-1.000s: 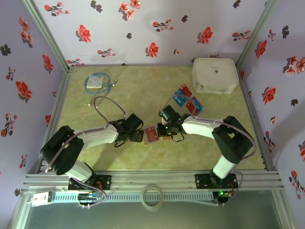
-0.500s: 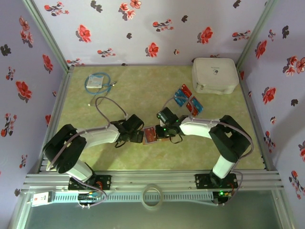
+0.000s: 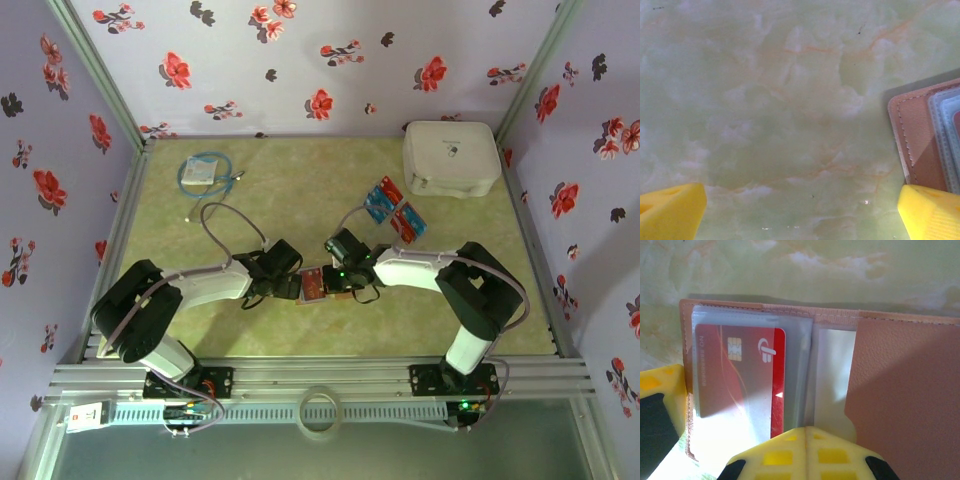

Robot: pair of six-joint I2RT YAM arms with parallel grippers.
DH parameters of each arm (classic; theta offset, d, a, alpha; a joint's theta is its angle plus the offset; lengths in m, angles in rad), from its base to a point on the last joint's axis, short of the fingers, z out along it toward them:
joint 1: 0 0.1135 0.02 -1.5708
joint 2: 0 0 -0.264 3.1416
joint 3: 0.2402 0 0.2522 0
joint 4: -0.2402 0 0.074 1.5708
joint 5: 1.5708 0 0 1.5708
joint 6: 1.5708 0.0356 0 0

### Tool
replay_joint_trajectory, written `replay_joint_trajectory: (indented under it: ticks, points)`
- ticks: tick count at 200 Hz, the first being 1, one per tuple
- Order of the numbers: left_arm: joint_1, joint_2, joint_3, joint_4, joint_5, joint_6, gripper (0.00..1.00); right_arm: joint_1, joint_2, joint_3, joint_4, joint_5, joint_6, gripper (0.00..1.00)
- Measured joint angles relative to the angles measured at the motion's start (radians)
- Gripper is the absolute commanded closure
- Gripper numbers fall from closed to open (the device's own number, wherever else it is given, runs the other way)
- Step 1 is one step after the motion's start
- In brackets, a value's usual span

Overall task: Put the credit cards into the card holder
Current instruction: Insert the credit card into the card slot, then rotate the card holder at the center of the table.

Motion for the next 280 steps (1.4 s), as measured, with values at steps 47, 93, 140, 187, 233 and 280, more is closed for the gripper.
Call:
replay_joint_trajectory:
  ticks: [47, 93, 140, 187, 233, 280]
  points:
    - [0.002, -0.016, 0.0, -0.015, -0.005, 0.003, 0.0, 0.002, -0.046, 0.032, -0.081, 0.028, -0.016, 0.72]
    - [0.029, -0.173, -0.023, -0.056, -0.02, 0.016, 0.0, -0.036, -0.24, 0.061, -0.185, 0.09, -0.061, 0.49]
    - [0.044, -0.36, -0.079, -0.038, -0.009, 0.019, 0.0, -0.179, -0.382, -0.025, -0.216, 0.147, -0.084, 0.43]
    - [0.048, -0.412, -0.114, 0.039, 0.042, 0.008, 0.0, -0.229, -0.377, -0.101, -0.212, 0.146, -0.092, 0.42]
    - [0.05, -0.348, -0.129, 0.126, 0.106, -0.017, 0.0, -0.23, -0.299, -0.102, -0.174, 0.135, -0.095, 0.48]
    - [0.05, -0.279, -0.137, 0.197, 0.167, -0.035, 0.0, -0.23, -0.236, -0.106, -0.13, 0.116, -0.105, 0.71]
